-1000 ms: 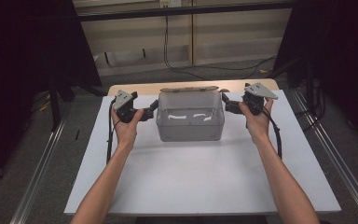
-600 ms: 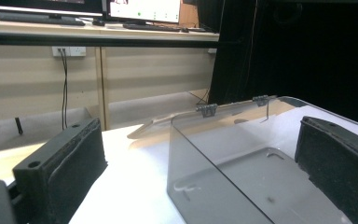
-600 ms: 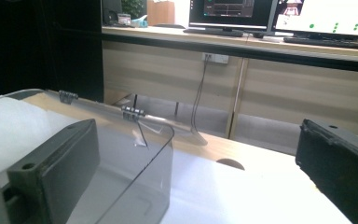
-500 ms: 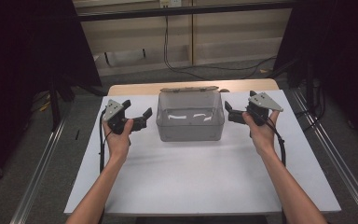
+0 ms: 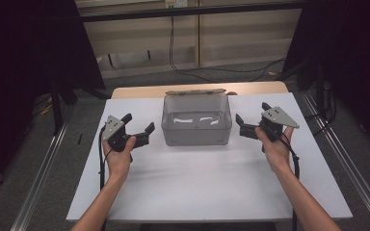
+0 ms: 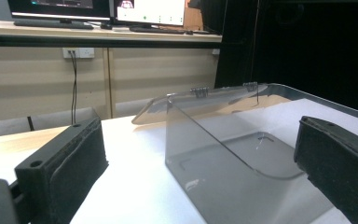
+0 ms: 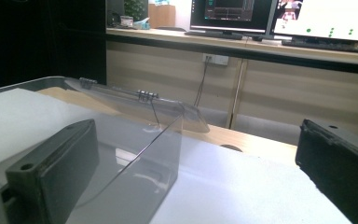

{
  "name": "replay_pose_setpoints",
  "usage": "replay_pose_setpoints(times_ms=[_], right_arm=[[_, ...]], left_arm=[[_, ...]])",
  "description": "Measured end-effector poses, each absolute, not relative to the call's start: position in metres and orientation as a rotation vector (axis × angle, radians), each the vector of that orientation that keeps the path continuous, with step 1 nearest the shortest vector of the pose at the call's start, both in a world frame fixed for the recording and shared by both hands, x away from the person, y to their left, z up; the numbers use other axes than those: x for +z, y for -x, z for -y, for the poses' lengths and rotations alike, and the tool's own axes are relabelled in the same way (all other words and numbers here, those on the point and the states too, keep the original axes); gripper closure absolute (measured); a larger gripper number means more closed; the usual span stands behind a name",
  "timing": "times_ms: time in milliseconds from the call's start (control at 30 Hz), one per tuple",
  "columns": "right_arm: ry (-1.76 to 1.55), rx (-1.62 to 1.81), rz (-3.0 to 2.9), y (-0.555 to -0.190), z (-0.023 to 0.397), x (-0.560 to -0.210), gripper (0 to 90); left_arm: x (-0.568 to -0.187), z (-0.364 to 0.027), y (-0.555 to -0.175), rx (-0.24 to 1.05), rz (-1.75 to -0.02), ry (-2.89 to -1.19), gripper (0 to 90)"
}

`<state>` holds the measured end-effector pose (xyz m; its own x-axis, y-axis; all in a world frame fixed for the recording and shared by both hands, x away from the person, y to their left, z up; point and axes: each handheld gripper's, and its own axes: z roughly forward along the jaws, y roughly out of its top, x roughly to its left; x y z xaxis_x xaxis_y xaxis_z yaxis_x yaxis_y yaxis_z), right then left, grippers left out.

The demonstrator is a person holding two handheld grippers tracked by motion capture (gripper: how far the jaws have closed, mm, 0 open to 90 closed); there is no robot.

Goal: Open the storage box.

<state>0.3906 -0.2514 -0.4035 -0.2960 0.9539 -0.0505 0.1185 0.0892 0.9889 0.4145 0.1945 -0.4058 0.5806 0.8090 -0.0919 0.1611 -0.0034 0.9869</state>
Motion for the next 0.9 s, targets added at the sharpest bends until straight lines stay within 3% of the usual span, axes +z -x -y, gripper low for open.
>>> replay_pose_setpoints(times_ms=[900], right_arm=[[-1.128,1.299,-1.524,-0.323,0.278,-0.415,0.0]], left_arm=[[-0.423,-0.221,-0.353,0.647,-0.889,-1.484,2.8]])
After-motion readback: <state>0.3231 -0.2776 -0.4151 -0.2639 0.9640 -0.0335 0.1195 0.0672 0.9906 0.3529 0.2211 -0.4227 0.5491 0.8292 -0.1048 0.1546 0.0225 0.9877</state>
